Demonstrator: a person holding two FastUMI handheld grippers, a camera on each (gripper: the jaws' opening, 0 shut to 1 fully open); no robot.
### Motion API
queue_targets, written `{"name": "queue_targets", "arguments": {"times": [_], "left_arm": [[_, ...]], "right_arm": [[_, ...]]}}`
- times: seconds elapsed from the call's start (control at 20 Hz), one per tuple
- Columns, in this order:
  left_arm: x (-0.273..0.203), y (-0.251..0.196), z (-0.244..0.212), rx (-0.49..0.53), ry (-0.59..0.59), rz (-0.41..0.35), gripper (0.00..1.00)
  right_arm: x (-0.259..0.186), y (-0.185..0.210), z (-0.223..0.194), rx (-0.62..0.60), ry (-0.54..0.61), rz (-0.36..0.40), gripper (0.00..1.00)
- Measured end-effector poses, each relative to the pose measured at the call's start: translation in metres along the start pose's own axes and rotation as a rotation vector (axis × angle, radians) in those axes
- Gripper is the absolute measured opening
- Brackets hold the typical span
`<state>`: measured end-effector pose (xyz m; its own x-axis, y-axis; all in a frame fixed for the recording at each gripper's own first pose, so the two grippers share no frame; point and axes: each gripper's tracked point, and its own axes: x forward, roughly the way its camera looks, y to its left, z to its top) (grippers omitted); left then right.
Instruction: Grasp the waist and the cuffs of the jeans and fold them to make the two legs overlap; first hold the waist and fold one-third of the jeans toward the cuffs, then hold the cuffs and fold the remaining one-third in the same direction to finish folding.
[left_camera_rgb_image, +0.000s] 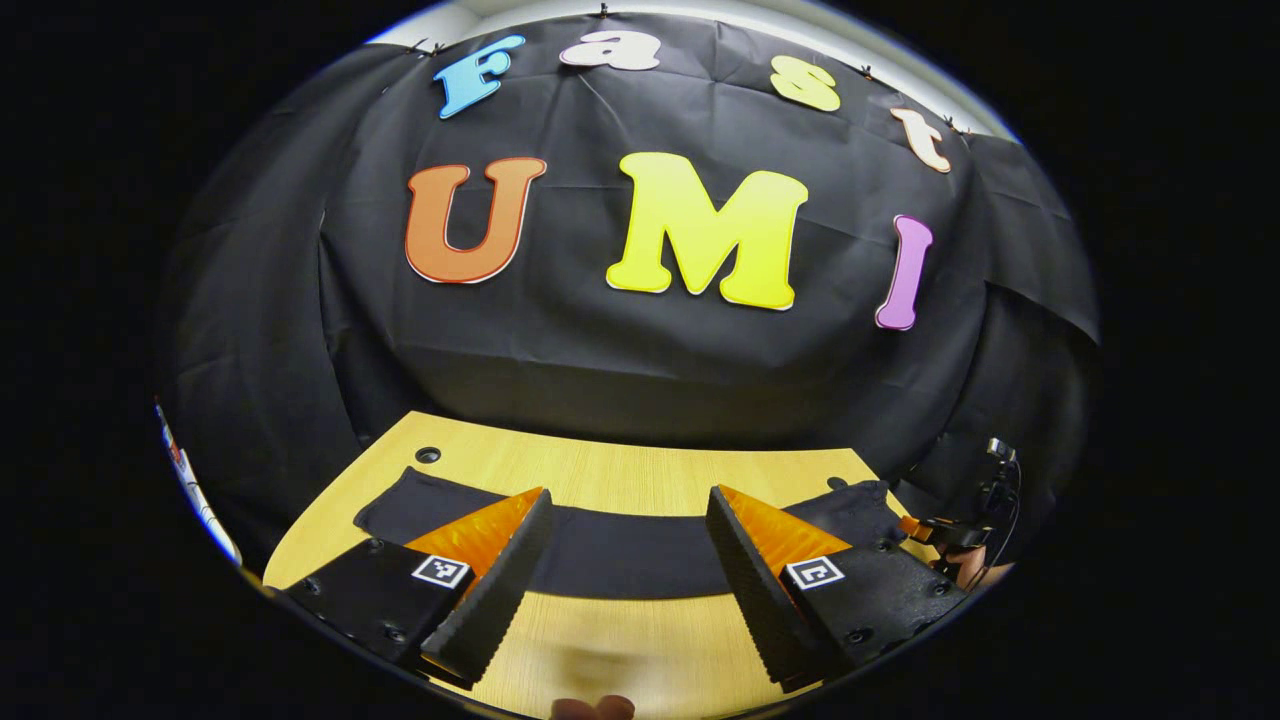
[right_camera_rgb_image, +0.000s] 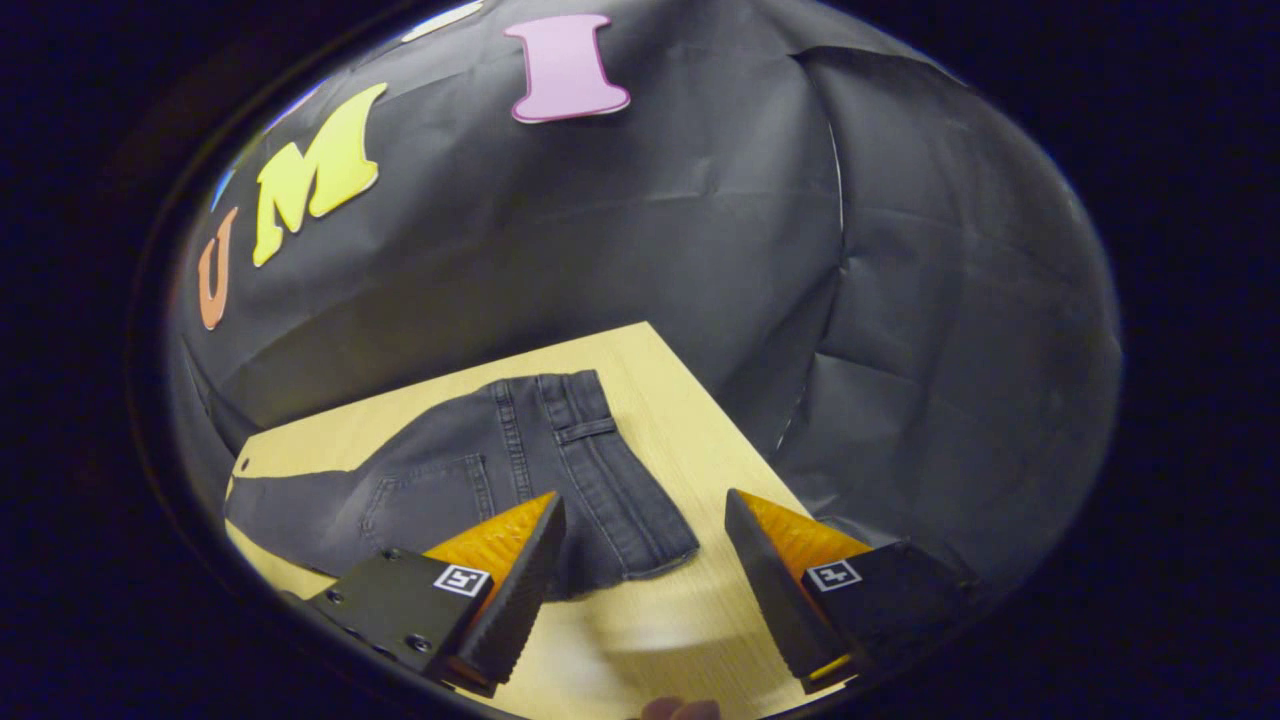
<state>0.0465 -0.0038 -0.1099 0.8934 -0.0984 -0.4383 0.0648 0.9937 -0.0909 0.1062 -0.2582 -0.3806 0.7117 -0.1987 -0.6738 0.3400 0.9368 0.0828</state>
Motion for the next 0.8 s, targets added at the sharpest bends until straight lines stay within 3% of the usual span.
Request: {"name": "queue_targets", "arguments": {"times": [0.4,0.5,0.7,0.8], "left_arm": [[-0.011,0.020,-0.002,-0.060,0.000,0.097,0.99],[-0.014,0.028,-0.003,-0.084,-0.001,0.120,0.99],[-0.017,0.040,-0.009,-0.131,0.005,0.140,0.99],[-0.017,0.040,-0.012,-0.148,0.005,0.134,0.99]], "right_arm": [[0.035,0.012,-0.031,-0.054,0.082,0.035,0.99],[0.036,0.013,-0.032,-0.074,0.083,0.038,0.92],[0.038,0.012,-0.033,-0.090,0.086,0.036,0.94],[0.038,0.015,-0.034,-0.090,0.091,0.039,0.83]]}}
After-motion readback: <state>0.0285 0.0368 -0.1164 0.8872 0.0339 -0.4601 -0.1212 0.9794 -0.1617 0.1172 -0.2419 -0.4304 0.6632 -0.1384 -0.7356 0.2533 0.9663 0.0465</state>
